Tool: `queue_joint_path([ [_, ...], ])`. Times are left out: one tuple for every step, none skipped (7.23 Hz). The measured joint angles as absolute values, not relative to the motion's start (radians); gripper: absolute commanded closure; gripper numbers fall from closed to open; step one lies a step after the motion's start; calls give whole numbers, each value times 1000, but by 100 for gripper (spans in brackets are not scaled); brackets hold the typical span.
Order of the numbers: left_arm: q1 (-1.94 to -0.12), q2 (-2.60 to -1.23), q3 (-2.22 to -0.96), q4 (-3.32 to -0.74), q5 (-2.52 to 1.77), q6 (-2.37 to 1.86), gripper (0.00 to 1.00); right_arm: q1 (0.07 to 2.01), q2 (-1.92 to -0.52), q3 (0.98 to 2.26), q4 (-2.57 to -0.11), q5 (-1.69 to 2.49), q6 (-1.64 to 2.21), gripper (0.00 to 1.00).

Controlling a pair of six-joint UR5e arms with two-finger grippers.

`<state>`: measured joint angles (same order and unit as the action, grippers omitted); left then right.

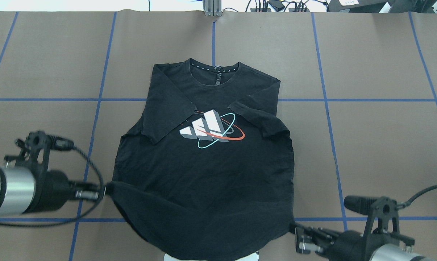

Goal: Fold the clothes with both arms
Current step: 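Lift the hem with both grippers and fold it toward the collar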

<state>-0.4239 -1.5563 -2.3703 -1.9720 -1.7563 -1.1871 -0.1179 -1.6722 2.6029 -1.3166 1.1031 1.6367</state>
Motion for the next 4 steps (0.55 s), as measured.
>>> queue_joint_path([
  [-489, -1606, -2318, -1972, -1726, -1178, 100, -78, -1669, 2598, -1317, 1078, 1639, 100],
  [-555, -1653, -2277, -1971, -1713, -1159, 100, -33, -1667, 2590, -1317, 1064, 1641, 100],
  [-616, -1696, -2243, -1971, -1709, -1145, 100, 21, -1666, 2577, -1317, 1059, 1642, 100],
  [-672, -1741, -2203, -1971, -1707, -1140, 100, 91, -1665, 2552, -1317, 1058, 1643, 100],
])
